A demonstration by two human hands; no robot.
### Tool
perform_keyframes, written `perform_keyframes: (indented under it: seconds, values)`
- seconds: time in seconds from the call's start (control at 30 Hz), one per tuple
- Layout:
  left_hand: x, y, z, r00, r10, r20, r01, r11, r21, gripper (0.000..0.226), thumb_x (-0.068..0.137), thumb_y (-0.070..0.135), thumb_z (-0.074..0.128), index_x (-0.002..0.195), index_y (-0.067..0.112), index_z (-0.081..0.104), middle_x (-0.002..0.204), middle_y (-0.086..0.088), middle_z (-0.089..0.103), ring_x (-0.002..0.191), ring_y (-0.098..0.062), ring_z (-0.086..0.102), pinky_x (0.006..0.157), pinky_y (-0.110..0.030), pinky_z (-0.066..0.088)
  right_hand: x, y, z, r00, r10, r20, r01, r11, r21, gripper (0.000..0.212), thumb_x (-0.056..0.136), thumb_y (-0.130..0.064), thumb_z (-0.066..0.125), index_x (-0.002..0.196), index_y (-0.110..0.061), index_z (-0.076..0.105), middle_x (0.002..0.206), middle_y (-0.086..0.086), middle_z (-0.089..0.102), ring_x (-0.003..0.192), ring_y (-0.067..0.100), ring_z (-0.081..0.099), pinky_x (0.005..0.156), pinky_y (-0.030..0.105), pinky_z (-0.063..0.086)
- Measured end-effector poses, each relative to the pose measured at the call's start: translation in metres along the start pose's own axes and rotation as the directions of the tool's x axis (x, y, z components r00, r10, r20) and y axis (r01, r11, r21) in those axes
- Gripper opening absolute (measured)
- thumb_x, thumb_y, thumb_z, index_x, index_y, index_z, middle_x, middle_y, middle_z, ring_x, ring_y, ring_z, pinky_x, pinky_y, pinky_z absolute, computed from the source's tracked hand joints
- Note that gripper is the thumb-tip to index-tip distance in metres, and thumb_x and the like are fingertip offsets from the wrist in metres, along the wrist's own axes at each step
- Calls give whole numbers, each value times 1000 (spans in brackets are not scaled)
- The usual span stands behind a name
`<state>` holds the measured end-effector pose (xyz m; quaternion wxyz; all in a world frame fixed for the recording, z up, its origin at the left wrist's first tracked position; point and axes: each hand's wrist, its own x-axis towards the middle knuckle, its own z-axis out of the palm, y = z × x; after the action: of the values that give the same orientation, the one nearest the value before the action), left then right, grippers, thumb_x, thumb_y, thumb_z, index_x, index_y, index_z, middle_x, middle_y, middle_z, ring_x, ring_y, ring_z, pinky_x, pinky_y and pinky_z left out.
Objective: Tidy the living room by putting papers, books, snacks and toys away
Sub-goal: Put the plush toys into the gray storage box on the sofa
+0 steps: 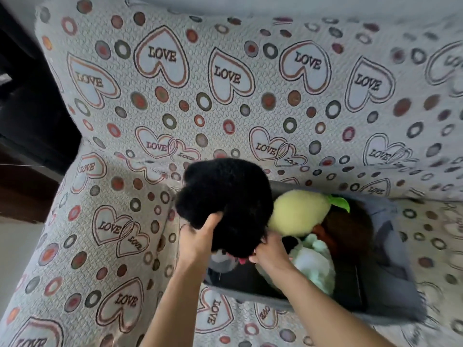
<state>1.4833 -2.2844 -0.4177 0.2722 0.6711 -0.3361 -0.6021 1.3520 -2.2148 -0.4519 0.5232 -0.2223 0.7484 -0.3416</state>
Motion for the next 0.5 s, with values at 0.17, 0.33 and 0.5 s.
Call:
perform_keyframes:
  seconds: [0.17,0.33,0.5]
  values:
    - [-20,-31,32,997,14,74,-44,907,418,33,80,33,74,104,17,58,105,-3,67,95,-24,65,89,-45,54,-14,47,-66,987,74,-143,-92,988,-122,39,92,-1,43,127,-12,56,113,6,65,112,25,59,88,26,41]
    - [-47,-54,49,995,91,47,-101,786,610,53,88,34,64,136,14,49,121,-3,62,112,-25,58,96,-35,45,-22,89,-105,994,-3,-113,-20,980,-199,28,85,-7,46,94,-29,61,84,1,59,80,21,55,69,30,41]
    - [-78,-82,68,986,54,158,-149,710,688,55,91,36,60,140,17,46,126,0,62,110,-19,59,88,-29,45,-48,91,-116,995,-51,83,71,964,-257,19,94,-14,51,101,-26,64,104,14,68,101,28,63,88,37,47]
